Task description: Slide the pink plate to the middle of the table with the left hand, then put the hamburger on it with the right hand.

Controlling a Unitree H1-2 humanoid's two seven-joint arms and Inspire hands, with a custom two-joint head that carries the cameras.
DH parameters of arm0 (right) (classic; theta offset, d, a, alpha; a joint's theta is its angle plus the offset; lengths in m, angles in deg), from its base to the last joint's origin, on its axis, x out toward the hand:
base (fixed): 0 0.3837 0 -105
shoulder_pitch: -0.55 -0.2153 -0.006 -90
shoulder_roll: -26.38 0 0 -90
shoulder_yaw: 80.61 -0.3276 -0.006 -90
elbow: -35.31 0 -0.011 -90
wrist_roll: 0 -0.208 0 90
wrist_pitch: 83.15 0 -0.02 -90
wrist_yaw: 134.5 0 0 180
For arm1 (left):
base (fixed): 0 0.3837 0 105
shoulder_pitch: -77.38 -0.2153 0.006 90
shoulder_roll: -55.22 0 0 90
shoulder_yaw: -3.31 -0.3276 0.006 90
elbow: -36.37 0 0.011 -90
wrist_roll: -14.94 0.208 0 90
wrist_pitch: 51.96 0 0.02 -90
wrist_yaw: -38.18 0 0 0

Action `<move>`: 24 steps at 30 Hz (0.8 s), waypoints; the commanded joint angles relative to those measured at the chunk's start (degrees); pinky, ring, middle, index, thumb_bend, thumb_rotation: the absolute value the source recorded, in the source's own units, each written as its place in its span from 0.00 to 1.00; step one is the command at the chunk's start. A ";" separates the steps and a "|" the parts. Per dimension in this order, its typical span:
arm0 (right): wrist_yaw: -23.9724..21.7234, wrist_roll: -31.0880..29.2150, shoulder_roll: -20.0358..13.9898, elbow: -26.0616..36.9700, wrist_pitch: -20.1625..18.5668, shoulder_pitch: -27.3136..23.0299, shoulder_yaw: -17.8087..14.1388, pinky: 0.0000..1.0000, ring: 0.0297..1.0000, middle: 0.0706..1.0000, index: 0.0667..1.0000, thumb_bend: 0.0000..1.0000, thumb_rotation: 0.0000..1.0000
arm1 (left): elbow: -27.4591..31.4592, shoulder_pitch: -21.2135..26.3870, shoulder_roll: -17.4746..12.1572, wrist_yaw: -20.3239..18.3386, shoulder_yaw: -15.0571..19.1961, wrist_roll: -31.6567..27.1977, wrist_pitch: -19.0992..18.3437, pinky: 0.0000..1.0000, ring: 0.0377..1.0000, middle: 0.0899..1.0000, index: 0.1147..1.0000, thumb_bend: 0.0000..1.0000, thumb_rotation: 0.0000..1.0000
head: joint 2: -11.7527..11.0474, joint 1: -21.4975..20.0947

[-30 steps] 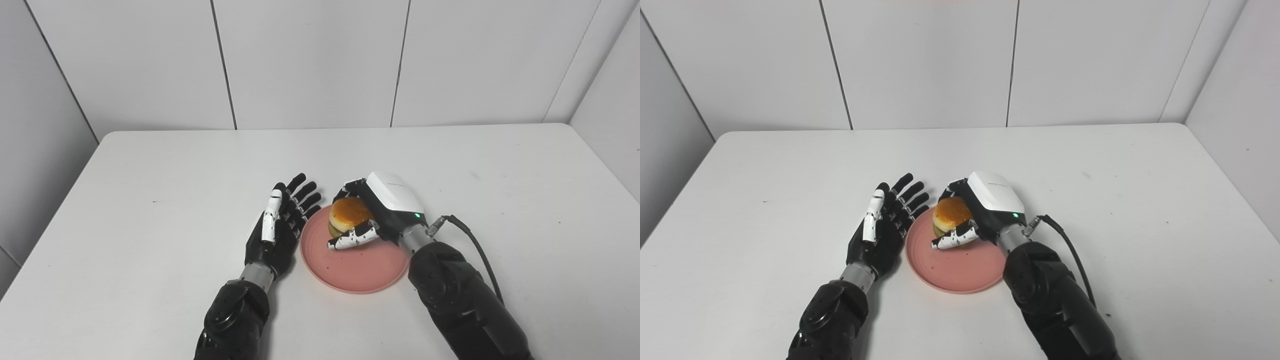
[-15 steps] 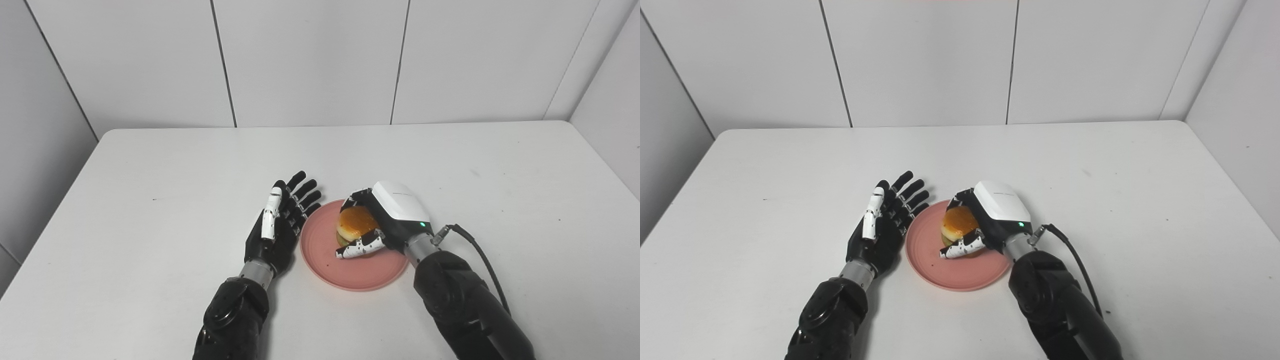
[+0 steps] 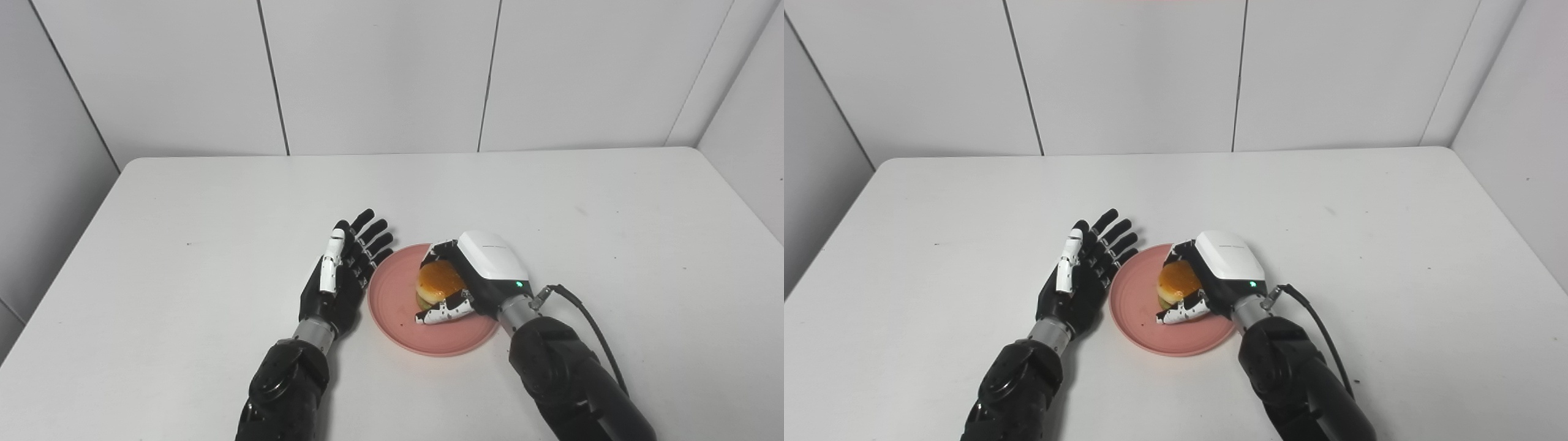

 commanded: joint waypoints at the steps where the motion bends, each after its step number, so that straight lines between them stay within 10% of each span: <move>1: 0.35 1.24 -0.22 2.01 1.79 -1.31 0.12 0.36 0.48 0.59 0.68 0.65 0.37 | -1.24 -0.97 -0.49 0.70 0.01 0.58 -2.31 0.88 0.87 0.86 0.85 0.37 1.00 | 0.06 -0.07; 8: 0.43 2.29 -0.11 2.44 2.20 -1.25 0.14 0.50 0.65 0.78 0.90 0.76 0.62 | -1.24 -0.97 -0.72 0.51 -0.15 0.51 -2.29 0.90 0.88 0.88 0.86 0.38 1.00 | 0.05 -0.14; 24: 3.66 2.64 0.33 5.36 3.72 -1.35 -1.58 0.61 0.75 0.85 0.91 0.87 0.76 | -1.50 -1.08 -0.48 -0.05 0.24 -0.21 -1.86 0.89 0.88 0.88 0.87 0.38 1.00 | -0.11 -0.38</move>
